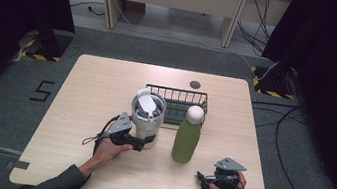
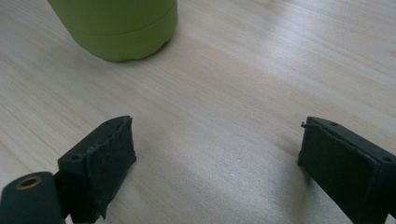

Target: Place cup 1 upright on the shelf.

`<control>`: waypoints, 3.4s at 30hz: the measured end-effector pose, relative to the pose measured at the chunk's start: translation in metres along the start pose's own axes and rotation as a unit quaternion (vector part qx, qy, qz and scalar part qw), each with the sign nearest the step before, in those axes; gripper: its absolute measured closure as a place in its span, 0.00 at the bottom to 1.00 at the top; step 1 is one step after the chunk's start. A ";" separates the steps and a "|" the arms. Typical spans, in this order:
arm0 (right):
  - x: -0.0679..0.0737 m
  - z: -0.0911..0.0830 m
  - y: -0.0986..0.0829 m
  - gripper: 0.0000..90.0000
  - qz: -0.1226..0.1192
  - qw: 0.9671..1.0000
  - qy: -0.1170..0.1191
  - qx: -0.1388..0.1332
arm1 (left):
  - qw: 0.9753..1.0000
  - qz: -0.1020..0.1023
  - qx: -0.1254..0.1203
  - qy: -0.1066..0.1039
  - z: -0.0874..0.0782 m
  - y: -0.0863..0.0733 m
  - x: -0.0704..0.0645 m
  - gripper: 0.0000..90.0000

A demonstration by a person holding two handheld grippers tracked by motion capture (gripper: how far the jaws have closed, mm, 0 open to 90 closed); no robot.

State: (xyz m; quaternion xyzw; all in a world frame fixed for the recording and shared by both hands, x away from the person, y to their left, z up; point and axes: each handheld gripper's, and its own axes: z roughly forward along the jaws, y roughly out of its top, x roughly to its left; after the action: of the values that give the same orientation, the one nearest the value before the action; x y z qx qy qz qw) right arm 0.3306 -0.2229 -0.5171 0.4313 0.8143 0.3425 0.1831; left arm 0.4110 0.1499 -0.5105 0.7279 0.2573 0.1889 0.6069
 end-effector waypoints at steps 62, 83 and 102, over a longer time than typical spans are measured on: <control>0.000 0.000 0.000 0.12 -0.002 1.000 0.001 0.000 | 1.000 -0.010 -0.023 0.006 -0.013 0.067 0.003 0.12; 0.000 0.000 0.000 0.12 -0.002 1.000 0.002 0.002 | 1.000 -0.001 -0.031 0.004 -0.015 0.105 0.012 0.12; 0.000 0.000 0.000 0.12 -0.002 1.000 0.002 0.002 | 1.000 0.007 -0.027 0.012 -0.007 0.123 0.022 0.12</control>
State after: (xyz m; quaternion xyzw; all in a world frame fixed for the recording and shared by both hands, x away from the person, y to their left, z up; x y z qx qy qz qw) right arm 0.3308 -0.2231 -0.5169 0.4293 0.8162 0.3414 0.1816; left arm 0.4423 0.1522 -0.3899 0.7109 0.2539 0.2087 0.6218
